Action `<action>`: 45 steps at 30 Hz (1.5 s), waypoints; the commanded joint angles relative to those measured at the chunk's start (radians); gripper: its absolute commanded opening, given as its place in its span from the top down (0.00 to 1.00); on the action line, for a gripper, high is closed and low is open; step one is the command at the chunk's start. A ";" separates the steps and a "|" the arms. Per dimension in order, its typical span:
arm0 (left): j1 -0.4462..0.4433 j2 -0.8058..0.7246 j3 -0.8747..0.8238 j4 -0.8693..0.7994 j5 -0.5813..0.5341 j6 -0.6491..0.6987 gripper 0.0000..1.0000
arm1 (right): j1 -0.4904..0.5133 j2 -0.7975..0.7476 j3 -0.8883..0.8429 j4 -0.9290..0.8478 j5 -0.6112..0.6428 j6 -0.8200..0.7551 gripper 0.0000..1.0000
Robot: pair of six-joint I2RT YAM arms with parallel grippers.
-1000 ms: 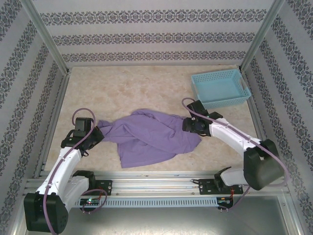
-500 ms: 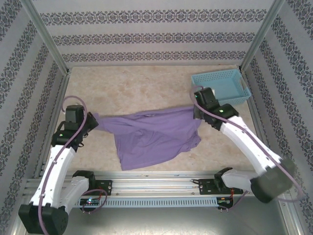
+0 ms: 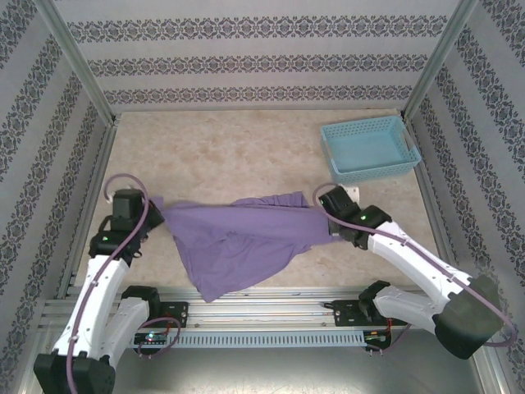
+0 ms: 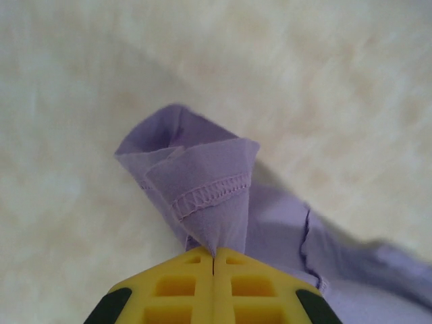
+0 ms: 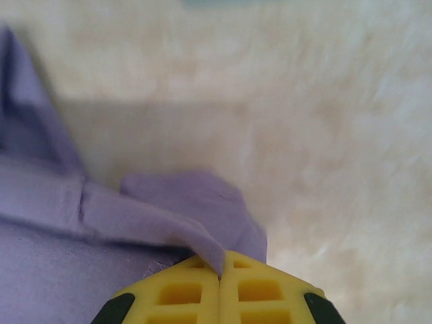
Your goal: Fold the inside-out t-shirt
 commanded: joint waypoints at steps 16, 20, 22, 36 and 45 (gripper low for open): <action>0.011 0.000 0.019 -0.163 -0.093 -0.146 0.22 | -0.053 -0.053 -0.076 0.042 -0.138 0.148 1.00; 0.011 0.203 0.115 -0.140 -0.129 -0.089 0.18 | -0.052 -0.056 -0.071 0.052 -0.139 0.142 1.00; 0.011 0.286 0.132 -0.088 -0.126 -0.064 0.18 | -0.052 -0.055 -0.070 0.057 -0.138 0.139 1.00; 0.002 0.663 0.222 0.164 0.008 0.031 0.33 | -0.051 -0.050 -0.067 0.065 -0.129 0.121 1.00; 0.016 0.782 0.240 0.170 -0.025 0.015 0.40 | -0.053 -0.061 -0.062 0.057 -0.122 0.116 1.00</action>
